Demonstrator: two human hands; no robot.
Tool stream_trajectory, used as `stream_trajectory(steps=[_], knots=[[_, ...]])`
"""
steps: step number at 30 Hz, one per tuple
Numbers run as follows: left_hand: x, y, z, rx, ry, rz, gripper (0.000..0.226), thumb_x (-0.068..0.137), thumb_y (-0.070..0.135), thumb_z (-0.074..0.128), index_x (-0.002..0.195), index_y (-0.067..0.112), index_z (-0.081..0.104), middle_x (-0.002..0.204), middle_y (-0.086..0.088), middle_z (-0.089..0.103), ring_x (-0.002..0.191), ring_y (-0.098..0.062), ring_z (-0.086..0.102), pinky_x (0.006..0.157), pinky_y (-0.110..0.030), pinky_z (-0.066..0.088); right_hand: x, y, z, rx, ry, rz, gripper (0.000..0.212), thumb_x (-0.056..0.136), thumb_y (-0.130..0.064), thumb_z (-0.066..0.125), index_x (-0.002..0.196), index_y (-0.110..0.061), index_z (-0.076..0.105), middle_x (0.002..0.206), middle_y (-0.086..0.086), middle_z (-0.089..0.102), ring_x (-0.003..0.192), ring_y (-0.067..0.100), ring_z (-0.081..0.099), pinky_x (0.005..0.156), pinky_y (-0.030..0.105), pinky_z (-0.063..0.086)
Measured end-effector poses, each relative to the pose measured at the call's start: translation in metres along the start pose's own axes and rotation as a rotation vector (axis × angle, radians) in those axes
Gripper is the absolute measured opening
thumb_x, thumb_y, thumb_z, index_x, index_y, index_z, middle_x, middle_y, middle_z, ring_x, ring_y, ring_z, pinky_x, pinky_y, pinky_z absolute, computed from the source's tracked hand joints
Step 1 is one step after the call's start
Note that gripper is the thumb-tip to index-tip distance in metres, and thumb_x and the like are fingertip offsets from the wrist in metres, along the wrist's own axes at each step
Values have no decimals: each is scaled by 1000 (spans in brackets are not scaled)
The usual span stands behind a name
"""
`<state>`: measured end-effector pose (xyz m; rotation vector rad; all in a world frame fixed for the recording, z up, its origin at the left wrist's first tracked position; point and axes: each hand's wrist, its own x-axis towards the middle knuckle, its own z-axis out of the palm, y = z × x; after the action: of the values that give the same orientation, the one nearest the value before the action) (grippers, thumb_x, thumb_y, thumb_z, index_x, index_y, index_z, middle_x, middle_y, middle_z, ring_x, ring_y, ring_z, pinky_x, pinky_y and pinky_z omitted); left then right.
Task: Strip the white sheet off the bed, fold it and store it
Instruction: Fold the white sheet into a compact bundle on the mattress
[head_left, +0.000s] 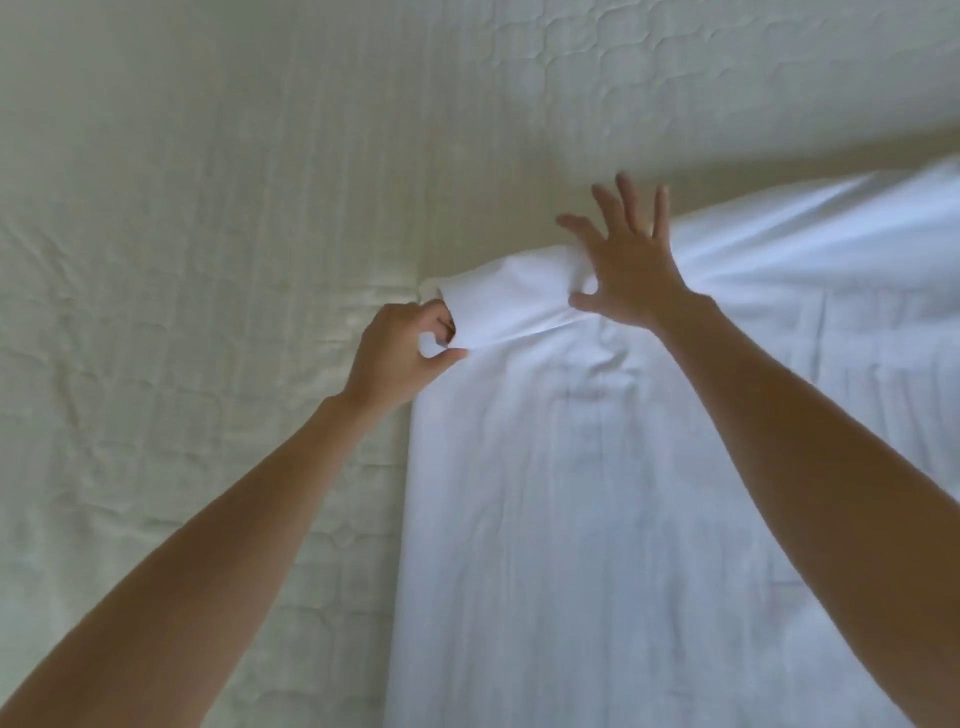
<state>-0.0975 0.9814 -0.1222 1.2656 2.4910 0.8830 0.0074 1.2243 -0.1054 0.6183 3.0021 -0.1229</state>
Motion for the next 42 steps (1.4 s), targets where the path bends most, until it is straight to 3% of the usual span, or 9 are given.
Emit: stream_trajectory(steps=[3,8,11,15,18,21,26,29,42], knots=[[-28,-2,13,-30,-20,-164,41,65,24,82,96,12,58,79,10,65,83,-17,60,77,-27,40,-25,9,-6,47,-114,-41,27,89,-30,57,113,-16,57,106,12,64,105,33,56,87,39,39],[-43,21,28,3,-11,-234,104,58,45,83,143,18,28,140,-4,39,129,-22,33,104,-30,25,-81,9,7,144,99,-165,12,89,-23,61,94,-13,64,77,4,64,74,29,61,58,27,31],[-50,39,31,220,-34,-8,86,63,41,80,138,22,41,138,-4,46,131,-28,37,106,-41,26,-111,1,8,181,213,-238,6,82,-21,68,85,-16,67,69,0,64,63,25,61,53,23,33],[-57,46,21,553,78,355,14,65,15,72,78,20,70,70,1,64,84,-24,60,103,-44,32,-150,-18,10,209,246,-322,10,76,-20,76,80,-17,67,69,-4,66,59,21,59,49,21,35],[-80,59,10,579,-92,440,19,55,7,79,62,20,67,57,2,55,51,-21,55,66,-25,45,-182,-15,27,164,110,-265,32,69,-16,80,98,-17,65,93,0,66,83,24,60,66,31,44],[-109,67,19,591,-304,422,28,48,8,86,54,17,61,54,0,50,36,-20,47,43,-14,18,-213,17,47,13,113,-13,52,59,2,74,107,-15,60,102,7,61,92,32,56,78,39,42],[-134,66,38,605,-322,346,30,53,20,90,69,16,65,56,-1,53,33,-20,49,39,-13,23,-248,69,50,-9,274,119,20,70,-1,64,86,-12,69,77,8,69,71,31,62,61,33,48],[-158,71,37,550,-214,289,41,59,1,81,88,19,59,59,-2,55,31,-23,46,41,-16,25,-267,70,31,47,310,48,20,80,-9,55,88,-16,72,75,3,70,66,27,62,50,26,42],[-387,125,-24,415,-164,128,24,68,-2,75,82,17,73,72,1,65,65,-21,60,47,-22,40,-486,-29,5,245,275,-159,23,79,-7,49,88,-14,70,75,-1,65,66,24,54,58,28,45]])
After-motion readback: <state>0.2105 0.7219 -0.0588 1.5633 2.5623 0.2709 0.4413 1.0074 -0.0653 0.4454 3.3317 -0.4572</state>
